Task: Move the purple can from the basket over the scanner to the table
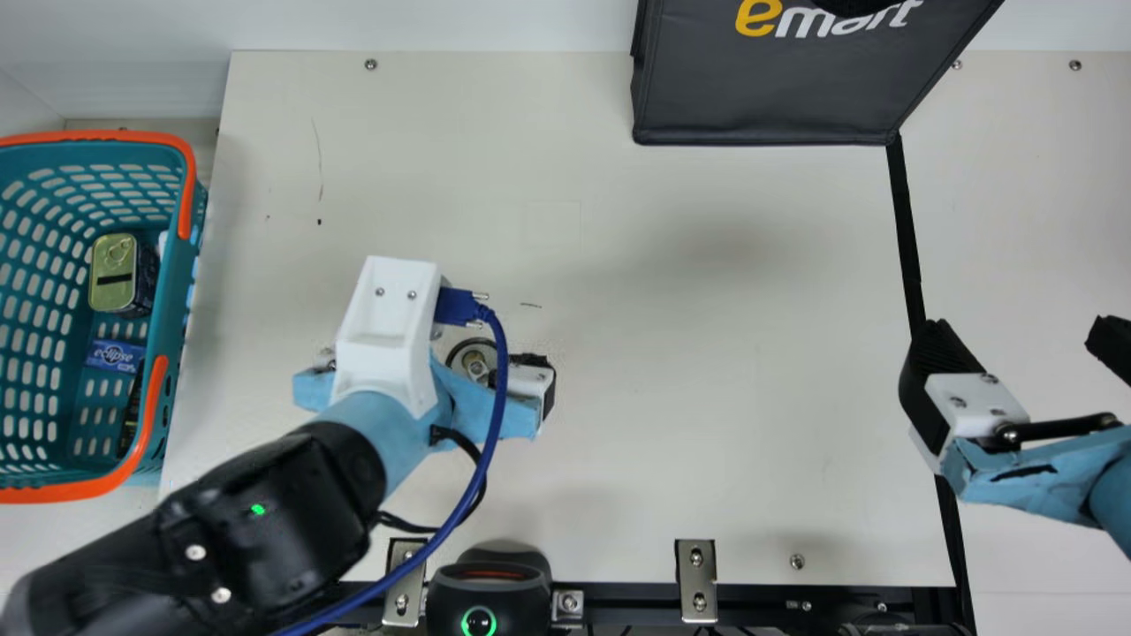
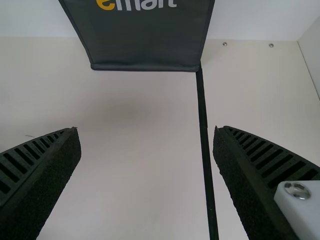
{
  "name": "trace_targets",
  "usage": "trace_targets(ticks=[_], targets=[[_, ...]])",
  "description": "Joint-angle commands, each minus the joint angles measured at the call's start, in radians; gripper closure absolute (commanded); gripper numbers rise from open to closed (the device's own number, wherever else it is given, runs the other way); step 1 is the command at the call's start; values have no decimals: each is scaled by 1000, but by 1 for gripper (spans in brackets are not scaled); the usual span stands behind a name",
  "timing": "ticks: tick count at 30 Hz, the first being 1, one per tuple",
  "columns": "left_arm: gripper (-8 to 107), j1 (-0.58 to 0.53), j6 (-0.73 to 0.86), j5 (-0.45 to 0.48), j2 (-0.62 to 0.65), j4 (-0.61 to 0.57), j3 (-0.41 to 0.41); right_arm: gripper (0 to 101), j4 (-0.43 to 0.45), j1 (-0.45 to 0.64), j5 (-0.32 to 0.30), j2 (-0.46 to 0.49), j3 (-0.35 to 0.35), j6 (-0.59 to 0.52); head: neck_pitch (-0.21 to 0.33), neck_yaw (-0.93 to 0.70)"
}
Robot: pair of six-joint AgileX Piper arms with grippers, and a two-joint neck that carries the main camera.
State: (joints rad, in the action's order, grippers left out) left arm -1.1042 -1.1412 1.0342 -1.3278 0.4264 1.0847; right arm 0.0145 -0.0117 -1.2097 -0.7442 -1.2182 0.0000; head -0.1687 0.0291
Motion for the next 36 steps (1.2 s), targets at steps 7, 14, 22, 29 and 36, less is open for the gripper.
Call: trace_targets(ticks=[7, 14, 22, 29, 36], targets=[[9, -70, -308, 14, -69, 128, -20, 6, 0, 0, 0, 0, 0, 0, 30, -2], [9, -89, -397, 8, -117, 164, -42, 6, 0, 0, 0, 0, 0, 0, 30, -2], [29, -75, -423, -17, -144, 174, -60, 6, 0, 0, 0, 0, 0, 0, 30, -2], [76, -75, -406, -32, -144, 179, -67, 6, 0, 0, 0, 0, 0, 0, 30, -2], [107, -100, -313, -26, -93, 192, -70, 6, 0, 0, 0, 0, 0, 0, 30, -2]])
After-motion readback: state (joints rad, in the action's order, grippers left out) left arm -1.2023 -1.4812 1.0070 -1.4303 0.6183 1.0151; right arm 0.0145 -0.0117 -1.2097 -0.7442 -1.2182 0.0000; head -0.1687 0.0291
